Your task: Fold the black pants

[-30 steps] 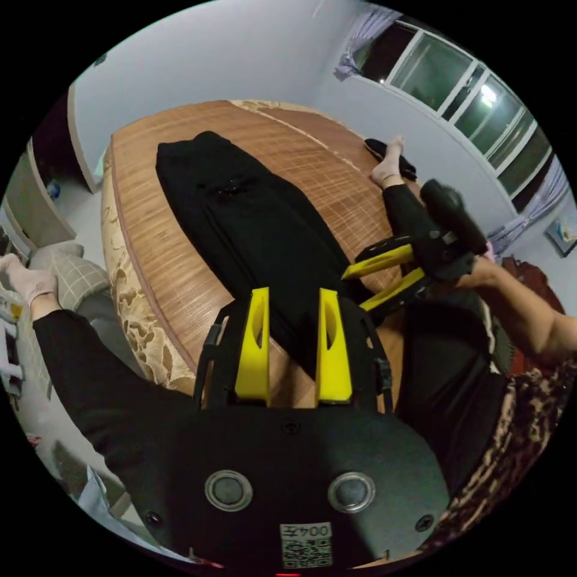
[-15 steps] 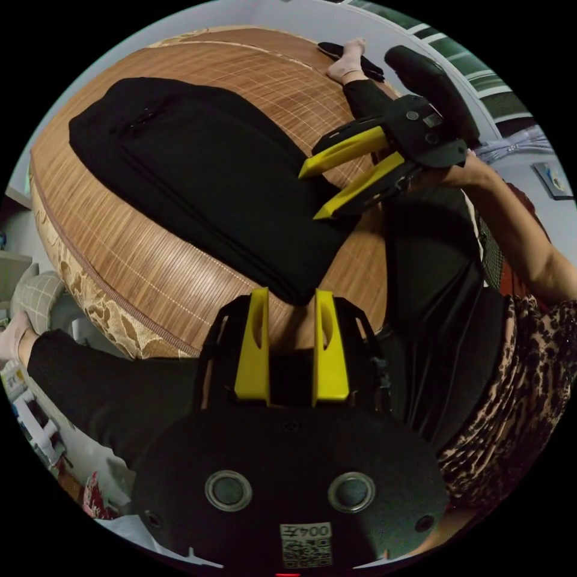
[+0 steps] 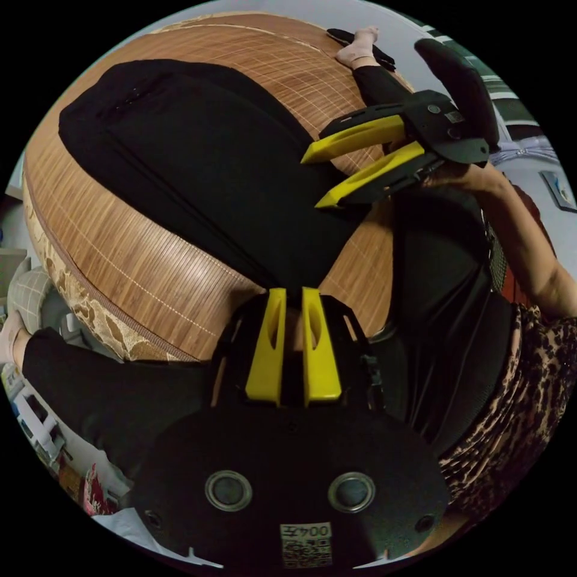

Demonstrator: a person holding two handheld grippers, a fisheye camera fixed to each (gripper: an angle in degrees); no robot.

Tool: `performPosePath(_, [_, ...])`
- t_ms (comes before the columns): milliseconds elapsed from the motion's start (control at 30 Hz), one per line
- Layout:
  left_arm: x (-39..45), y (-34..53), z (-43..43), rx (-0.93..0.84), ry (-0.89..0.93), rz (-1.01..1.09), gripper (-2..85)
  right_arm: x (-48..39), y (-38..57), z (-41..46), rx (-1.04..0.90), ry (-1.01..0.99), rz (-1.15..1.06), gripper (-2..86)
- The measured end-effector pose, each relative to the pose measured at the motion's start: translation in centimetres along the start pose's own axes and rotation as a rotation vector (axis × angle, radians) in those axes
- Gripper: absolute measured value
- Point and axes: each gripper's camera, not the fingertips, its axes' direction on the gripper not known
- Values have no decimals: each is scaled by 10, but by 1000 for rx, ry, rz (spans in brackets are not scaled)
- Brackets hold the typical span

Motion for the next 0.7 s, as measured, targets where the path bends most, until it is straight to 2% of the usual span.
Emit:
performPosePath(167, [-9, 27, -61, 137, -32, -57, 46, 53, 44, -37, 69, -147, 269, 140])
performPosePath(233, [-12, 35, -98, 309, -14, -77, 33, 86, 77, -40, 122, -376, 444, 141])
performPosePath(300, [-9, 25, -111, 389, -17, -53, 27, 104, 93, -28, 131, -548, 539, 145])
performPosePath(333, [-7, 11, -111, 396, -39, -28, 24, 110, 98, -17, 112, -636, 579, 152])
performPosePath(467, [-19, -30, -95, 363, -111, -31, 20, 119, 107, 8, 64, -757, 644, 160])
performPosePath(533, [-40, -46, -81, 307, -95, -91, 17, 124, 110, 16, 45, -767, 660, 161])
performPosePath(700, [-72, -45, -98, 367, 5, -160, 13, 140, 112, 24, 87, -826, 702, 153])
